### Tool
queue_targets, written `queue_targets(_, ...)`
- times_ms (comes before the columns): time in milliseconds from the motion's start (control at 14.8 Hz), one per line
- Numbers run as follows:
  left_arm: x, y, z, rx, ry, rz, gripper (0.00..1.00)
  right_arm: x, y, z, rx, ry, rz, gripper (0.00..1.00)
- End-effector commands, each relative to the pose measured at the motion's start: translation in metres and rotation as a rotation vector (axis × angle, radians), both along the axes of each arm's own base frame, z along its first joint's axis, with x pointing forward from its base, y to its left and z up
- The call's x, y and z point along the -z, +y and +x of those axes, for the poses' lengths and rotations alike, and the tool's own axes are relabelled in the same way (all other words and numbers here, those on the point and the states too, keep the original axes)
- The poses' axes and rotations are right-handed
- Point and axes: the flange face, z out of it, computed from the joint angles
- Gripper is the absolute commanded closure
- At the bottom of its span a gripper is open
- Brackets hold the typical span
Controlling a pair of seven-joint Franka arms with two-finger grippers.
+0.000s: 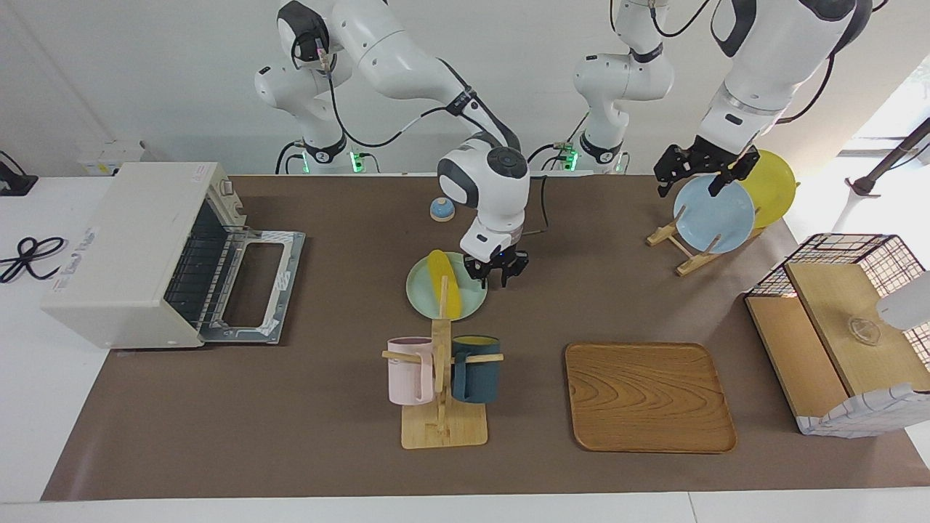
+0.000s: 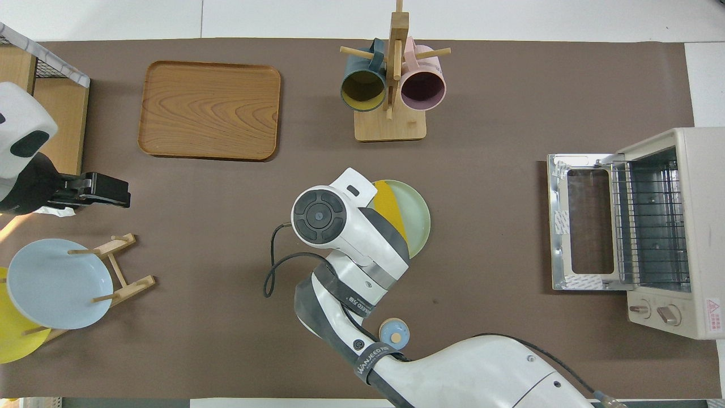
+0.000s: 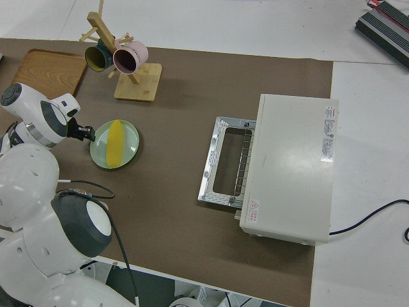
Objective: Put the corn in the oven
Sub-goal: 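Grasp the green plate rim with the right gripper and lift it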
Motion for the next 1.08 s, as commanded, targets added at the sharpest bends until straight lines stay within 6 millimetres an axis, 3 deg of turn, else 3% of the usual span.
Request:
queue_targets(0,0.011,-0.001,0.013,0.018,-0.019,0.01,0.0,0.002,-0.012,-0.014,-0.022,-0.013,-0.006,0.58)
queue_targets(67,0.017,-0.003,0.019,0.019,-0.014,0.01,0.0,0.004,-0.013,-0.016,-0.024,-0.009,-0.01,0.6)
queue_targets(270,0.023,-0.007,0.028,0.016,-0.033,-0.011,0.0,0.006,-0.015,-0.02,-0.022,0.003,-0.02,0.94)
queue_targets(337,0.031,-0.009,0.033,0.017,-0.03,-0.013,0.0,0.006,-0.015,-0.02,-0.024,0.005,-0.025,1.0)
queue_targets(472,0.034,-0.01,0.037,0.018,-0.036,-0.014,0.0,0.003,-0.016,-0.021,-0.024,0.027,-0.056,1.0)
queue_targets(809,0.012,-0.008,0.026,0.023,0.008,-0.006,0.0,-0.045,-0.016,0.001,-0.08,-0.004,-0.227,1.0)
queue_targets(1011,0.011,-0.009,0.024,0.025,0.01,-0.006,0.0,-0.043,-0.032,0.004,-0.084,0.008,-0.323,1.0)
